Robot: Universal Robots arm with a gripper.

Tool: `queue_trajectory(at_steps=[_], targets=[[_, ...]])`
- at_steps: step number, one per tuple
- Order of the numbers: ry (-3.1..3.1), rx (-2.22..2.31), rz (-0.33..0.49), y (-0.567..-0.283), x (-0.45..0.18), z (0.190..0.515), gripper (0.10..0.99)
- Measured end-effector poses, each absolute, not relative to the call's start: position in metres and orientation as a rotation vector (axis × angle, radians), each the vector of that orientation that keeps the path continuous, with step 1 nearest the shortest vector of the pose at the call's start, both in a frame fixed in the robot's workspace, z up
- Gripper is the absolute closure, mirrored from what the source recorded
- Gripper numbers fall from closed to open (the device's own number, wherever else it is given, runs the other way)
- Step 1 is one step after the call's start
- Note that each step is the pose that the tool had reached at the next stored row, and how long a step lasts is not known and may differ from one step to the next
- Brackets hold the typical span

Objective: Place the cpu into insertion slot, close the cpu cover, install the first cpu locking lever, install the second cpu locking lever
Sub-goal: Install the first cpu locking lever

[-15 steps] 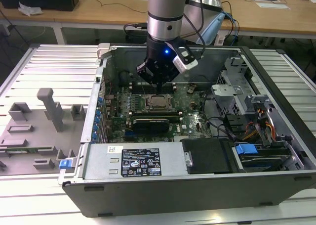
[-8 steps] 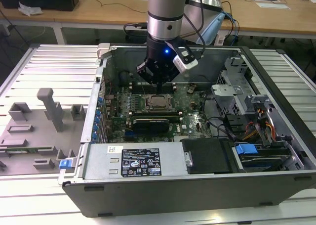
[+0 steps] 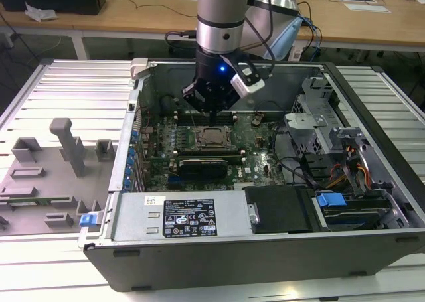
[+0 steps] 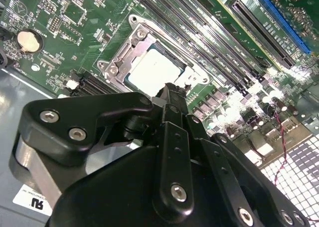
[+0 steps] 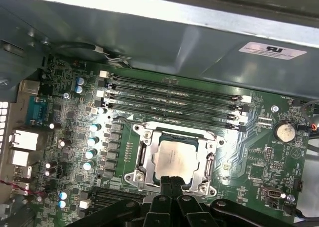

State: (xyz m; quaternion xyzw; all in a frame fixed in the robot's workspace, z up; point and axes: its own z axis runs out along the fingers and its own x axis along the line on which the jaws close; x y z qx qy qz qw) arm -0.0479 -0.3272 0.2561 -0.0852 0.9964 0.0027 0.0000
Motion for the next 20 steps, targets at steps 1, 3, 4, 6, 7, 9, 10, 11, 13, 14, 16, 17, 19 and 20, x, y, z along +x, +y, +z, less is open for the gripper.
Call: queue_trajectory(at_steps=[1, 3, 4, 6, 7, 9, 10, 11, 13, 14, 16, 17, 19, 20], targets=[[3.130, -0.268, 0.008, -0.327, -0.049, 0.256, 0.980], [3.130, -0.268, 0.008, -0.327, -0.051, 0.256, 0.980], [3.130, -0.268, 0.008, -0.327, -0.052, 0.256, 0.980], [3.130, -0.268, 0.009, -0.327, -0.055, 0.256, 0.980], [3.130, -0.268, 0.008, -0.327, -0.056, 0.256, 0.980], [3.130, -0.268, 0.008, -0.327, -0.059, 0.256, 0.980], [3.130, -0.268, 0.009, -0.327, -0.061, 0.256, 0.980], [3.130, -0.268, 0.008, -0.327, -0.062, 0.256, 0.980], [3.130, -0.267, 0.008, -0.327, -0.068, 0.256, 0.980], [3.130, -0.268, 0.008, -0.327, -0.070, 0.256, 0.980], [3.129, -0.267, 0.008, -0.327, -0.078, 0.256, 0.980], [3.128, -0.268, 0.009, -0.327, -0.083, 0.256, 0.980], [3.124, -0.267, 0.017, -0.327, -0.092, 0.256, 0.980], [3.121, -0.267, 0.024, -0.327, -0.097, 0.256, 0.980]])
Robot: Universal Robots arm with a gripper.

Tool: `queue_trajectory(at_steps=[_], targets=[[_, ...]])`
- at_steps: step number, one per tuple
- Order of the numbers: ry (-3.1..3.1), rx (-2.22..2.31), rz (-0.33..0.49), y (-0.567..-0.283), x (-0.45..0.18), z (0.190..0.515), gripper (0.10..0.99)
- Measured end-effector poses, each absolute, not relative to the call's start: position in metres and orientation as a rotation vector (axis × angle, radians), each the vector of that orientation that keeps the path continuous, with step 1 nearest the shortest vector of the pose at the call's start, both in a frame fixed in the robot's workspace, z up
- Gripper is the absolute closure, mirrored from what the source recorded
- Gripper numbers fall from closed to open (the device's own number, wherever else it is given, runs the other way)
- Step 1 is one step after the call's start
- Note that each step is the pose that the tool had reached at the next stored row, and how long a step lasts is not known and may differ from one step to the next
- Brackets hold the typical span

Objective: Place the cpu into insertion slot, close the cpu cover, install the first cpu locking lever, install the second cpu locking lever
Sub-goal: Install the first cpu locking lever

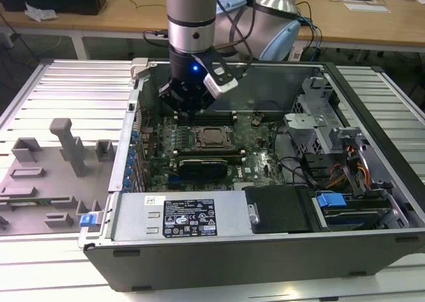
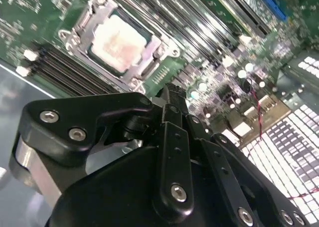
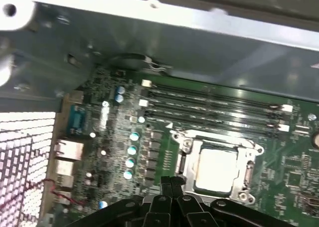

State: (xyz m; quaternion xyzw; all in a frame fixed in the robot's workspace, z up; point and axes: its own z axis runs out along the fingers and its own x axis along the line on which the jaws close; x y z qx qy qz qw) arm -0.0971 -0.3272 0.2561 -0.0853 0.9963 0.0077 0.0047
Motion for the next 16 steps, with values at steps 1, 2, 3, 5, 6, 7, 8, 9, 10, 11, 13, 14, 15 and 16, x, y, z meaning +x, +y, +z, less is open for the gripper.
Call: queue_trajectory(at_steps=[1, 2, 3, 5, 6, 7, 8, 9, 10, 11, 13, 14, 15, 16], targets=[[3.120, -0.267, 0.027, -0.327, -0.099, 0.256, 0.980], [3.119, -0.267, 0.028, -0.327, -0.101, 0.256, 0.980], [3.119, -0.267, 0.035, -0.327, -0.103, 0.256, 0.980], [3.115, -0.266, 0.068, -0.327, -0.107, 0.256, 0.980], [3.113, -0.266, 0.089, -0.327, -0.108, 0.256, 0.980], [3.110, -0.266, 0.116, -0.327, -0.110, 0.256, 0.980], [3.108, -0.265, 0.141, -0.327, -0.111, 0.256, 0.980], [3.103, -0.265, 0.180, -0.327, -0.112, 0.256, 0.980], [3.099, -0.264, 0.216, -0.327, -0.112, 0.256, 0.980], [3.094, -0.263, 0.251, -0.327, -0.113, 0.256, 0.980], [3.078, -0.260, 0.357, -0.327, -0.114, 0.256, 0.980], [3.071, -0.258, 0.394, -0.327, -0.115, 0.256, 0.980], [3.069, -0.256, 0.406, -0.327, -0.115, 0.256, 0.980], [3.068, -0.255, 0.410, -0.327, -0.115, 0.256, 0.980]])
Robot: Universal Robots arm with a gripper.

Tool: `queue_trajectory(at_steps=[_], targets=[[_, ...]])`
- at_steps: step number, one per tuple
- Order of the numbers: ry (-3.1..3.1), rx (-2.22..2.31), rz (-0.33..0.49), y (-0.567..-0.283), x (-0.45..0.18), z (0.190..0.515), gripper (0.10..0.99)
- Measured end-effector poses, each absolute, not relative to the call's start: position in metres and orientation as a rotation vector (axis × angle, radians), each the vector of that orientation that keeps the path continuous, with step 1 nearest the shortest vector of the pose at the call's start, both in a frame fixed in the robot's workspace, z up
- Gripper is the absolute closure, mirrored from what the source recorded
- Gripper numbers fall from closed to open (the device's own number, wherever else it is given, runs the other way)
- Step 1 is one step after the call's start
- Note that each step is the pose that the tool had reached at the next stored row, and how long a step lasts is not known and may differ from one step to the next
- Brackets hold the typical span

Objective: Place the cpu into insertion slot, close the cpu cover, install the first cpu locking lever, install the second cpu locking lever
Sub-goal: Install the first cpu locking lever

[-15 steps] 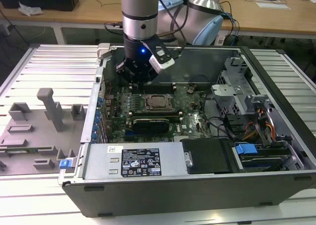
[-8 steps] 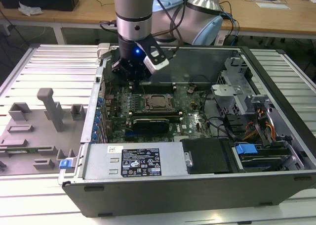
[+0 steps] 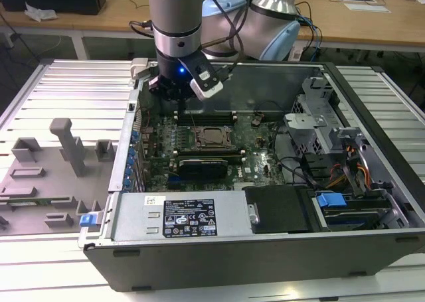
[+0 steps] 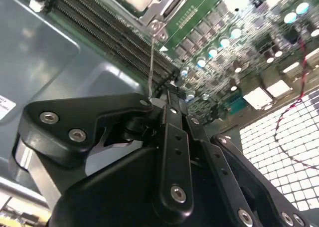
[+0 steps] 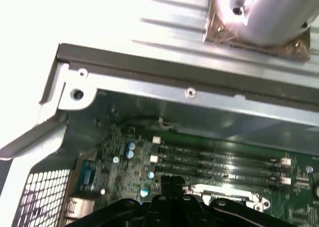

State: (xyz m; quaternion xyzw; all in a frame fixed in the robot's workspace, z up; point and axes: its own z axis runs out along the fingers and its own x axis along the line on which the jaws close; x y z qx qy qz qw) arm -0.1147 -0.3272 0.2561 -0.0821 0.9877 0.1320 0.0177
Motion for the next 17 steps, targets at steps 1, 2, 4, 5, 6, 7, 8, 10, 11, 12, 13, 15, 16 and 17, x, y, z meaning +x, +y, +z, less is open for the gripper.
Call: queue_trajectory(at_steps=[1, 2, 4, 5, 6, 7, 8, 10, 11, 12, 13, 15, 16, 17], targets=[[3.068, -0.254, 0.411, -0.327, -0.115, 0.256, 0.980], [3.068, -0.254, 0.411, -0.327, -0.115, 0.256, 0.980], [3.068, -0.255, 0.411, -0.327, -0.114, 0.256, 0.980], [3.068, -0.255, 0.411, -0.327, -0.113, 0.256, 0.980], [3.068, -0.255, 0.411, -0.327, -0.111, 0.256, 0.980], [3.068, -0.254, 0.411, -0.327, -0.109, 0.256, 0.980], [3.068, -0.254, 0.411, -0.327, -0.106, 0.256, 0.980], [3.068, -0.255, 0.411, -0.327, -0.094, 0.256, 0.980], [3.068, -0.254, 0.411, -0.327, -0.089, 0.256, 0.980], [3.068, -0.254, 0.411, -0.327, -0.085, 0.256, 0.980], [3.068, -0.254, 0.411, -0.327, -0.081, 0.256, 0.980], [3.069, -0.255, 0.411, -0.327, -0.069, 0.256, 0.980], [3.069, -0.254, 0.411, -0.327, -0.062, 0.256, 0.980], [3.069, -0.254, 0.411, -0.327, -0.059, 0.256, 0.980]])
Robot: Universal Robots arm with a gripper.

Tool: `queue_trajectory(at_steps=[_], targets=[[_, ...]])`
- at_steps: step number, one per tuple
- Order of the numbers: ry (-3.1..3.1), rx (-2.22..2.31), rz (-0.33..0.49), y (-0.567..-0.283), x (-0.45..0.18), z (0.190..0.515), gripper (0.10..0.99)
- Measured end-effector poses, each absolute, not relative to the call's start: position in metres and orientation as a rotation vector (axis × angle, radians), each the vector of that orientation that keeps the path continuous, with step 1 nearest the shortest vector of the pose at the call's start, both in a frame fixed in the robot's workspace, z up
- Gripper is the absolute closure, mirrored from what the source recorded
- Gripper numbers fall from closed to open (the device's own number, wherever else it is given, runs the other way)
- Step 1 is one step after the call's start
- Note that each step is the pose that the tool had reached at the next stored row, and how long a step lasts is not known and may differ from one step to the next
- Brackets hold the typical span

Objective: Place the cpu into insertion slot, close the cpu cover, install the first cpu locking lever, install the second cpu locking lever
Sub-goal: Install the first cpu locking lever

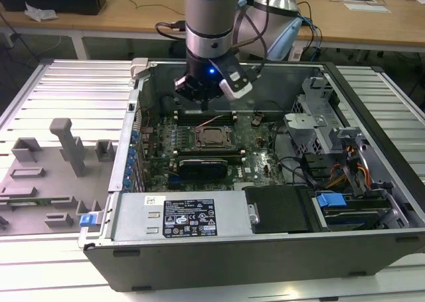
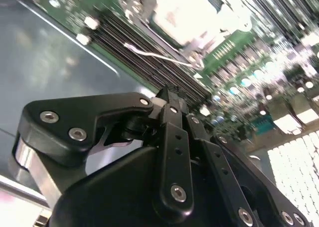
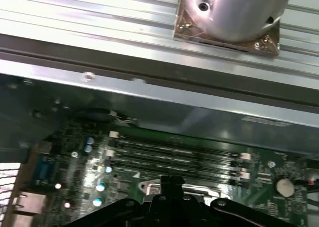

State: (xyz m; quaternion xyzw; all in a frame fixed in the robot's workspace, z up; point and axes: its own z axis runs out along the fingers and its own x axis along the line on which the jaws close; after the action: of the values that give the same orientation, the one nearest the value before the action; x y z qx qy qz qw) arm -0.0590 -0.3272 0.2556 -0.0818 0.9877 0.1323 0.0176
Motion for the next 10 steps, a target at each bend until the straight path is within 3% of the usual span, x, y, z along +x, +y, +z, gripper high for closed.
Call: queue_trajectory(at_steps=[10], targets=[[3.023, -0.260, 0.400, -0.3273, -0.0513, 0.2517, 0.980]])
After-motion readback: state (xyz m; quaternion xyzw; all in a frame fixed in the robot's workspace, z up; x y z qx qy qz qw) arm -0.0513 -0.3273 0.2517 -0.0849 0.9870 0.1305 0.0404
